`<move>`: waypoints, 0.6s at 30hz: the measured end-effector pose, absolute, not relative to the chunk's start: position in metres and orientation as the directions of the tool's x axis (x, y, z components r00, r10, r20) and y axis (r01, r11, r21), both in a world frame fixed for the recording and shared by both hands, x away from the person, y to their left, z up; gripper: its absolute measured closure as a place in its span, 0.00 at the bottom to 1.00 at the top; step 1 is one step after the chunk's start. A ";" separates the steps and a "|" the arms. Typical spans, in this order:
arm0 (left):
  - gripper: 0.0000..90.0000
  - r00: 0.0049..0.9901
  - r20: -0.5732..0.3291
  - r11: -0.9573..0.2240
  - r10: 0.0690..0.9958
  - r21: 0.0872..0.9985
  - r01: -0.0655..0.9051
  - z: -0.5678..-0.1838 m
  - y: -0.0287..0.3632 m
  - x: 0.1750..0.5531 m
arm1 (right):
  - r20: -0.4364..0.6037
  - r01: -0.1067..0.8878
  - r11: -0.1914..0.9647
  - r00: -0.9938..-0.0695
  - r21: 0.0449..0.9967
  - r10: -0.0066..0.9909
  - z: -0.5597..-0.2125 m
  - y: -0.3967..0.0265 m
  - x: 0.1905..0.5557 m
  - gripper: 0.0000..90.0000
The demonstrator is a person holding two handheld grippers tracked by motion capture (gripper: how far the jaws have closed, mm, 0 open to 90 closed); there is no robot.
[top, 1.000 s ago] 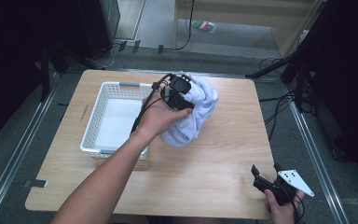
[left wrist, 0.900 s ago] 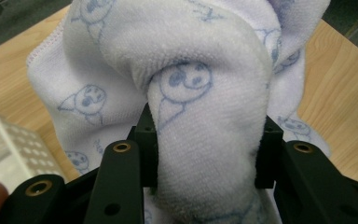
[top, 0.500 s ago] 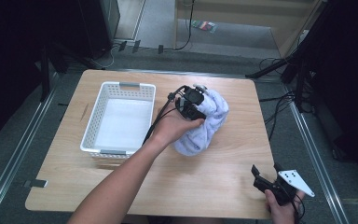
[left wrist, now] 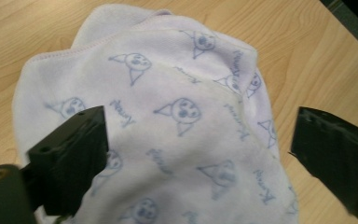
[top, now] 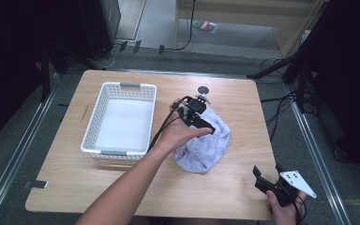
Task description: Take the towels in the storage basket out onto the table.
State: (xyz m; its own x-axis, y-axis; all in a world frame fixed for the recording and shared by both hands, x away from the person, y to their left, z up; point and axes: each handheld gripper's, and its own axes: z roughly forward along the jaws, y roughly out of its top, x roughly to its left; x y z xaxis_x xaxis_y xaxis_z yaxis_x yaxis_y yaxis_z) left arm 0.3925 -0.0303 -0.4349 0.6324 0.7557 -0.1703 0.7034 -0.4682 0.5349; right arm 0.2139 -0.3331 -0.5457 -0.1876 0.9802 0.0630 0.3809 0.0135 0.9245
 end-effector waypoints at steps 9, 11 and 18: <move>0.00 0.632 -0.149 -0.452 0.760 0.577 0.680 -0.422 -0.018 0.385 | 0.065 0.383 0.012 -0.185 0.923 0.981 -0.546 -0.333 0.214 0.15; 0.00 0.630 -0.145 -0.450 0.763 0.580 0.679 -0.420 -0.014 0.383 | 0.065 0.382 0.012 -0.186 0.924 0.980 -0.546 -0.333 0.214 0.15; 0.00 0.620 -0.100 -0.447 0.778 0.605 0.659 -0.411 0.008 0.375 | 0.063 0.382 0.013 -0.187 0.924 0.980 -0.546 -0.333 0.214 0.15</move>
State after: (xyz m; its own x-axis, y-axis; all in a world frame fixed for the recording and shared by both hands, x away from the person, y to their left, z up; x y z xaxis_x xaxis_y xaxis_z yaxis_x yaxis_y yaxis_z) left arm 0.3749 0.0077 -0.4115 0.6197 0.7785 -0.0998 0.6590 -0.4470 0.6049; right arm 0.2137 -0.3326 -0.5457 -0.1869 0.9804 0.0630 0.3820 0.0135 0.9241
